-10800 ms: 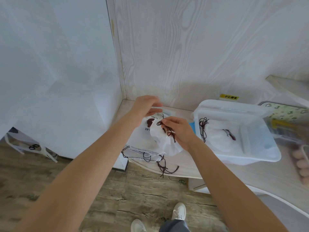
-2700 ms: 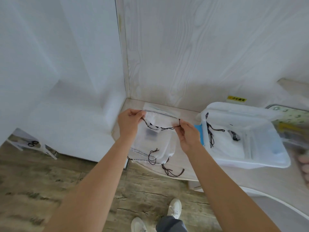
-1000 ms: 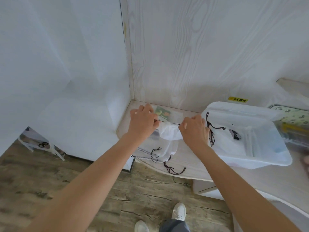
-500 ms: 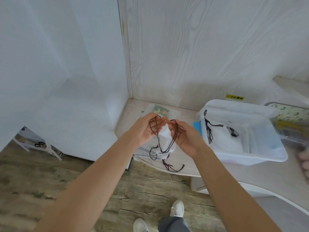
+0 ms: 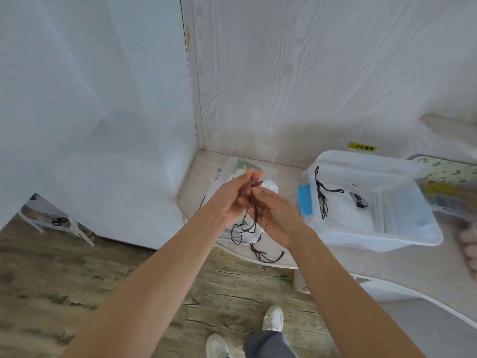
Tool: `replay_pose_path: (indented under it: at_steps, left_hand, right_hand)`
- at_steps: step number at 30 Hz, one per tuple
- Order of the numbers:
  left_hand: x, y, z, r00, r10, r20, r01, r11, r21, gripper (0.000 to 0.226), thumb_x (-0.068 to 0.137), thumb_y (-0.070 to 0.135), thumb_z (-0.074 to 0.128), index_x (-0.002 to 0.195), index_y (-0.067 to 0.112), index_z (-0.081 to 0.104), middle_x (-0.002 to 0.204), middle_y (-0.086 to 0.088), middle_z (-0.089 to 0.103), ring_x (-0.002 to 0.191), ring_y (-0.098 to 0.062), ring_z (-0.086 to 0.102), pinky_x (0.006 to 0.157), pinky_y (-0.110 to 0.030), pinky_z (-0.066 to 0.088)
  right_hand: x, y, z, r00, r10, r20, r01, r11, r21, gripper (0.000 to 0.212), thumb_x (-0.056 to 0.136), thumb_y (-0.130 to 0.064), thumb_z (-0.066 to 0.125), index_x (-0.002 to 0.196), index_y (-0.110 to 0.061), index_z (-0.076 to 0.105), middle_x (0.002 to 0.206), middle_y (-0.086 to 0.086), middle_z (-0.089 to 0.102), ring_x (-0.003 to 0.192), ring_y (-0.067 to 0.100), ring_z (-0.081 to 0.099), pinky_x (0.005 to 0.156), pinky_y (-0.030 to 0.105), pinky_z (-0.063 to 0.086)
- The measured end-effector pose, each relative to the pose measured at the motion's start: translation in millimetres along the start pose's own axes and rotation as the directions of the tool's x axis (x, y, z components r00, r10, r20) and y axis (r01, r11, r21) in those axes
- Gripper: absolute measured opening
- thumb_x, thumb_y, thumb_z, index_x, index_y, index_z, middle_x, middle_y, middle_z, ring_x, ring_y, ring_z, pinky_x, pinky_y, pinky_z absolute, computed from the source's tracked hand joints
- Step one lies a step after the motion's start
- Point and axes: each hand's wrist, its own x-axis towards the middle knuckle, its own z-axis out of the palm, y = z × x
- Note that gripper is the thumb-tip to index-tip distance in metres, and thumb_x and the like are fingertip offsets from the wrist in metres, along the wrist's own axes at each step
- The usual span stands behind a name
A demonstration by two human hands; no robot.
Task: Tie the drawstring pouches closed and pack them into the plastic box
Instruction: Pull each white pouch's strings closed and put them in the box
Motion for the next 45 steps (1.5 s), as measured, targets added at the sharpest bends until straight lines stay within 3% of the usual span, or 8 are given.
replay_pose_path:
  at_steps: [6,11,17,27,33,36,39,45]
  left_hand:
    - [-2,5,-1,0.998,0.040,-0.053,-0.032,0.989,0.145,0.023,0.095,0.027,0.047,0.102,0.017,0.066,0.110,0.004,0.066,0.089,-0.004,0.057,0.077,-0.023,0.037]
    - [-6,6,-2,0.990,0.074,-0.116,-0.036,0.952,0.304,0.033,0.094,0.031,0.046,0.114,0.013,0.065,0.119,0.001,0.066,0.101,-0.009,0.057,0.083,-0.028,0.033]
    - [-9,3,4,0.983,0.099,-0.155,-0.004,0.855,0.519,0.034,0.089,0.042,0.051,0.095,0.014,0.071,0.106,0.000,0.071,0.099,-0.016,0.058,0.089,-0.036,0.033]
    - [-16,17,9,0.971,0.236,-0.044,-0.115,0.619,0.777,0.021,0.073,0.019,0.057,0.089,0.015,0.071,0.084,0.001,0.061,0.076,-0.012,0.051,0.069,-0.022,0.036]
    - [-18,19,-8,0.861,0.457,0.225,-0.113,-0.259,0.959,0.029,0.088,0.013,0.054,0.117,0.013,0.060,0.114,-0.003,0.053,0.101,-0.019,0.054,0.086,-0.029,0.041]
    - [-19,23,-14,0.843,0.464,0.272,-0.034,-0.459,0.888,0.023,0.090,0.025,0.056,0.109,0.014,0.060,0.112,-0.001,0.053,0.108,-0.018,0.049,0.091,-0.030,0.034]
    - [-20,21,-17,0.779,0.550,0.301,-0.118,-0.343,0.932,0.012,0.088,0.026,0.060,0.089,0.015,0.060,0.102,0.001,0.057,0.097,-0.016,0.050,0.087,-0.031,0.039]
    - [-24,10,-10,0.828,0.543,0.141,-0.383,0.363,0.850,0.013,0.093,0.021,0.053,0.083,0.014,0.051,0.071,0.006,0.064,0.069,-0.012,0.061,0.067,-0.021,0.046]
  right_hand:
    - [-2,-5,-11,0.997,-0.076,-0.007,0.070,0.951,-0.302,0.017,0.094,-0.007,0.049,0.082,-0.007,0.063,0.069,-0.001,0.060,0.062,0.009,0.053,0.060,0.016,0.047]
    - [5,-11,-24,0.941,-0.332,0.070,0.110,0.103,-0.989,0.015,0.087,-0.016,0.063,0.092,-0.006,0.073,0.104,0.000,0.050,0.095,0.012,0.049,0.075,0.012,0.031]
    - [9,-14,-31,0.871,-0.302,0.388,0.320,-0.251,-0.914,0.012,0.086,-0.011,0.065,0.086,-0.004,0.074,0.144,0.006,0.037,0.126,0.023,0.046,0.104,0.033,0.040]
    - [18,-11,-31,0.898,-0.330,0.290,0.258,-0.139,-0.956,0.012,0.084,-0.006,0.065,0.090,-0.001,0.073,0.133,0.006,0.050,0.106,0.022,0.059,0.094,0.027,0.042]
    - [18,-13,-32,0.897,-0.404,0.180,0.195,-0.004,-0.981,0.014,0.087,-0.006,0.061,0.091,0.000,0.072,0.131,0.006,0.051,0.109,0.020,0.055,0.080,0.008,0.027]
    - [19,-13,-32,0.893,-0.420,0.161,0.186,0.020,-0.982,0.015,0.089,-0.007,0.059,0.093,0.000,0.071,0.129,0.007,0.052,0.113,0.020,0.052,0.079,0.005,0.023]
    - [21,-12,-33,0.894,-0.425,0.139,0.171,0.040,-0.984,0.016,0.090,-0.010,0.058,0.096,-0.002,0.071,0.127,0.005,0.052,0.112,0.018,0.052,0.079,0.007,0.024]
    - [24,-11,-29,0.902,-0.419,0.098,0.146,0.084,-0.986,0.017,0.090,-0.012,0.057,0.098,-0.003,0.070,0.117,0.006,0.058,0.109,0.019,0.053,0.085,0.017,0.033]
